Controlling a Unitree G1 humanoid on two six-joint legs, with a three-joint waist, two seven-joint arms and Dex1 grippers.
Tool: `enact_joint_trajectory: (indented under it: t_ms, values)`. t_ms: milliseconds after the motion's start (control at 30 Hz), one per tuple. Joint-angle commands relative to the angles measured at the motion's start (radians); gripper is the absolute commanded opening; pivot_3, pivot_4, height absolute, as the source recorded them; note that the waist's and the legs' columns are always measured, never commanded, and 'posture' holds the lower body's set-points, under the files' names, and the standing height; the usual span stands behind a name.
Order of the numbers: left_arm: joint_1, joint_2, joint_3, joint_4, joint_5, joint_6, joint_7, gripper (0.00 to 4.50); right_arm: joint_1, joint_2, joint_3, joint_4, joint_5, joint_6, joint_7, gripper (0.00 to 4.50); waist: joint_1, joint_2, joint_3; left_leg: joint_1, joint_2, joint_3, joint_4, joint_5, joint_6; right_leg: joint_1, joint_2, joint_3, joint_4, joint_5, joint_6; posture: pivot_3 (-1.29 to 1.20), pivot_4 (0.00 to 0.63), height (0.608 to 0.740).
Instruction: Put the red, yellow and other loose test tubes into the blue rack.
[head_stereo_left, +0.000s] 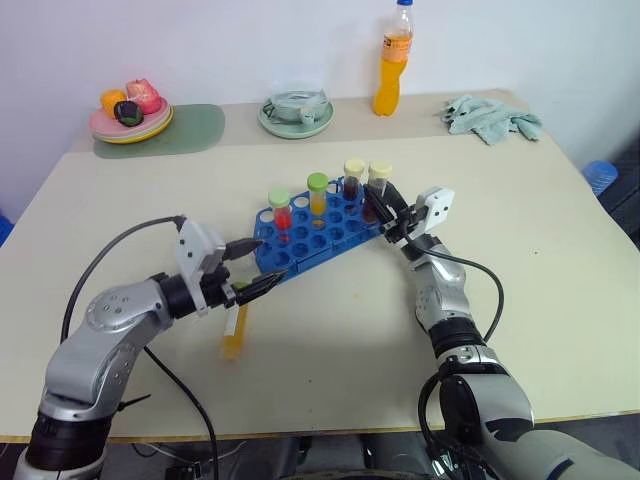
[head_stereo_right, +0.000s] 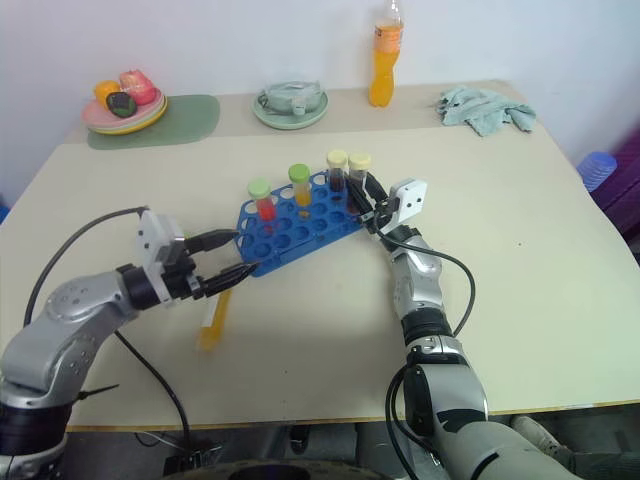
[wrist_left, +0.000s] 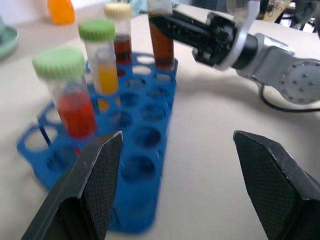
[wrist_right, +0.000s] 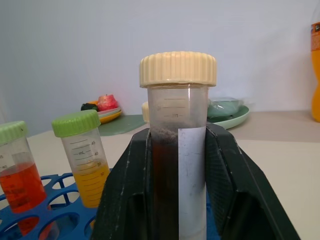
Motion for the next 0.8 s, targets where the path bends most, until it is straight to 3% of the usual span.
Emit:
enact_joint_trajectory:
  t_ms: [33,233,467,500,800]
  values:
    - [0.074,0.024,0.068,-0.042,-0.022,-0.042,-0.034,3.63,-0.004,0.01,-0.015,-0.003,0.017,-0.041,0.017,0.79,-0.001,0.0,0.0,0.0,0.0,0.0,0.0,0.0,0.0,0.0,0.0,0.0,0.0,0.0,0.0,0.0,0.15,0.74]
    - [0.134,0.037,0.102,-0.03,-0.026,-0.082,-0.064,3.63,0.017,0.023,-0.016,-0.025,0.064,-0.017,0.101,0.79,0.001,0.0,0.0,0.0,0.001,0.001,-0.001,0.0,0.0,0.0,0.0,0.001,0.0,-0.001,-0.003,0.0,0.15,0.74]
    - [0.184,0.032,0.106,0.006,0.003,-0.168,-0.108,3.63,0.029,0.014,-0.005,-0.017,-0.004,-0.1,0.068,4.21,-0.002,0.0,0.0,0.004,0.002,0.003,-0.009,0.001,-0.001,0.0,0.0,0.002,-0.003,-0.001,-0.003,0.0,0.15,0.74]
    - [0.188,0.025,0.113,0.007,-0.005,-0.174,-0.104,3.63,0.029,0.01,-0.003,-0.014,-0.019,-0.111,0.052,4.43,-0.002,0.0,0.0,0.004,0.002,0.003,-0.01,0.001,-0.002,-0.001,0.0,0.002,-0.003,-0.001,-0.003,0.0,0.15,0.74]
    - [0.199,-0.005,0.141,-0.004,-0.027,-0.205,-0.069,3.63,0.059,-0.051,0.01,-0.108,-0.046,-0.109,0.021,4.43,0.0,0.0,0.0,0.004,0.003,0.003,-0.011,0.001,-0.002,-0.001,0.0,0.002,-0.004,-0.001,-0.004,0.0,0.15,0.74]
